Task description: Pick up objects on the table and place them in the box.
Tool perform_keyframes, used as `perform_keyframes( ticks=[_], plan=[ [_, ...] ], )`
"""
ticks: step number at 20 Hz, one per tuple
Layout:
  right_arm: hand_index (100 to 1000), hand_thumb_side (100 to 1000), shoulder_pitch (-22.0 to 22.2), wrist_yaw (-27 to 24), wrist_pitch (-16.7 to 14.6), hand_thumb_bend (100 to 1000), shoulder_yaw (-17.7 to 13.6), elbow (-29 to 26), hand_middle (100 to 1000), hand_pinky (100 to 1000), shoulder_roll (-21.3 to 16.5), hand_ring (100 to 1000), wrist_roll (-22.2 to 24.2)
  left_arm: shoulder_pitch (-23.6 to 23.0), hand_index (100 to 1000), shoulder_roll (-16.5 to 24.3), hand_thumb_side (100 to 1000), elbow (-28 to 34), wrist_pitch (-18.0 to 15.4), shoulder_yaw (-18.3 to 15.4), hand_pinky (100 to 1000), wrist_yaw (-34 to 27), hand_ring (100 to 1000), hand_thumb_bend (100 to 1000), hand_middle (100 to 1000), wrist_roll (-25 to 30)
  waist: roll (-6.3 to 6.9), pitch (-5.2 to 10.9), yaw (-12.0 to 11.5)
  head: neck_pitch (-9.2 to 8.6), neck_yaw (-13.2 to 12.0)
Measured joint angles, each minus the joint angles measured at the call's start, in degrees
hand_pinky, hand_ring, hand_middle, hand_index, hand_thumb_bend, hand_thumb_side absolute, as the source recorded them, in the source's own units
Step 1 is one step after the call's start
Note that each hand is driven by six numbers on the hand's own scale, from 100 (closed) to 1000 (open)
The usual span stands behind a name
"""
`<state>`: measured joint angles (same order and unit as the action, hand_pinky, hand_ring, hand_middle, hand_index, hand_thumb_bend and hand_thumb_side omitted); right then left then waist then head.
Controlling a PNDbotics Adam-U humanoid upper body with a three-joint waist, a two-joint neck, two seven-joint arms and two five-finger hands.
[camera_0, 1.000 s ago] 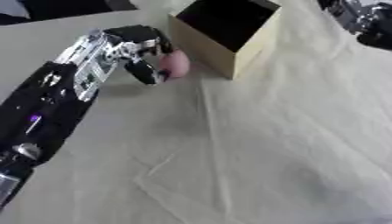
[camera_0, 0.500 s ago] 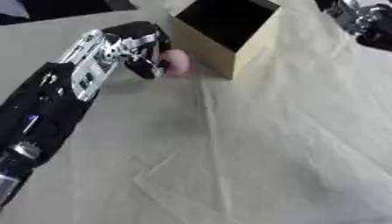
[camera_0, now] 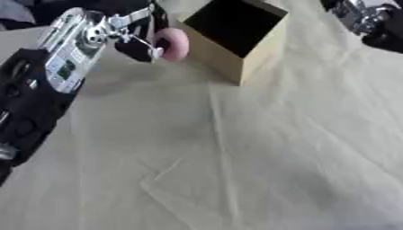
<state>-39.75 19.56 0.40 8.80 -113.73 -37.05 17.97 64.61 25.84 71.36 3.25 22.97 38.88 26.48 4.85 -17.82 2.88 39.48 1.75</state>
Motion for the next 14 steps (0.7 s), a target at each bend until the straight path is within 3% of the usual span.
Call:
perform_keyframes(
  ticks=[8, 14],
  plan=[
    [909, 913, -0.13, 0.03, -0.26, 100, -0.02, 0.0, 787, 884, 0.25, 816, -0.28, 4.81, 610, 1.86, 100, 1.87, 0.85, -3.0, 245, -2.22, 413, 100, 513, -1.29, 0.34, 0.06, 1.74, -0.23, -0.87],
    [910, 910, -1.98, 0.02, -0.58, 100, 0.04, 0.0, 787, 883, 1.03, 815, -0.23, 8.78, 618, -2.53, 157, -4.54, -2.28, -5.37, 252, -0.86, 415, 100, 516, -4.52, 1.1, -1.45, 4.96, -1.47, -2.92]
  ],
)
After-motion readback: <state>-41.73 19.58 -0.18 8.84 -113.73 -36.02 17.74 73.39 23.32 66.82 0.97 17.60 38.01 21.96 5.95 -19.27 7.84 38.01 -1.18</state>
